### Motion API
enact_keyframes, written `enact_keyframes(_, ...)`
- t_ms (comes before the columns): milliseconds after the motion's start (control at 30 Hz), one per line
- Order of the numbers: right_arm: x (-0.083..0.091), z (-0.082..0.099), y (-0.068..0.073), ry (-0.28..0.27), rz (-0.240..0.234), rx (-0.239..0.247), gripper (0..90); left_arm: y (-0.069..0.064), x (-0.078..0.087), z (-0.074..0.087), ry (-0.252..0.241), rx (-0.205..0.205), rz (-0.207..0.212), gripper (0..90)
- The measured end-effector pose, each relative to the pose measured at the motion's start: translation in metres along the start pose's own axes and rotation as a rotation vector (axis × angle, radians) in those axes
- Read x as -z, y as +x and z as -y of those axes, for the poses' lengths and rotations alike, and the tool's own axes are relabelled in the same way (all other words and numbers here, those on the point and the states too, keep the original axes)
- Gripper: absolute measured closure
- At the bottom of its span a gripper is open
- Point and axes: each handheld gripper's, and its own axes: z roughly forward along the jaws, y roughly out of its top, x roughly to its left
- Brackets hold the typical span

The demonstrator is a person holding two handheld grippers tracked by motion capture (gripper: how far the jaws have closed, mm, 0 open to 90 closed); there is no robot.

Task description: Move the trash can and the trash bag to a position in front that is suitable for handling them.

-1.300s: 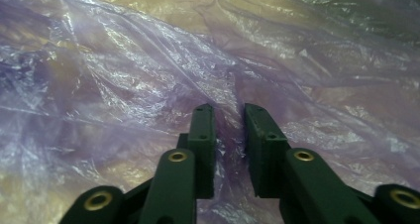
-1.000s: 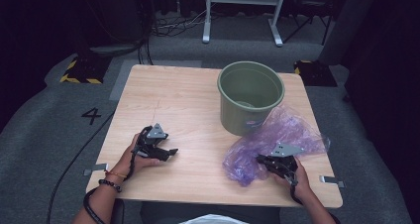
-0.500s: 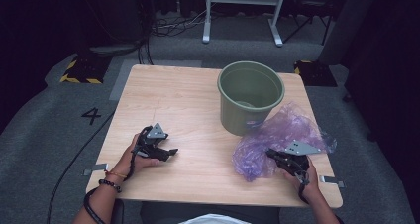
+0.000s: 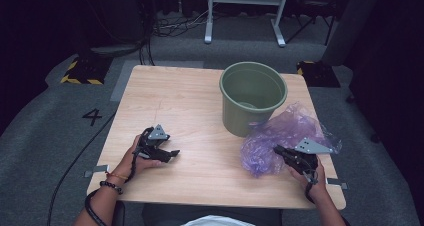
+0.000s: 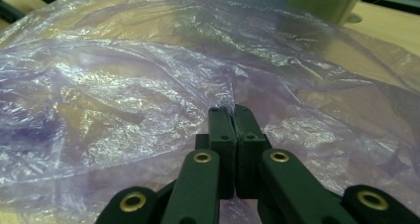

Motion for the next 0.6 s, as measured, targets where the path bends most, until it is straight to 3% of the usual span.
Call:
enact_keyframes(233, 0.014, -0.006, -0.008, -0.053, 0.043, -0.019, 89.0, 0.0, 0.0, 0.0, 0.0, 0.001, 0.0, 25.4)
enact_keyframes(600, 0.026, -0.015, -0.012, -0.11, 0.068, -0.026, 89.0, 0.0, 0.0, 0.0, 0.001, 0.001, 0.0, 25.5)
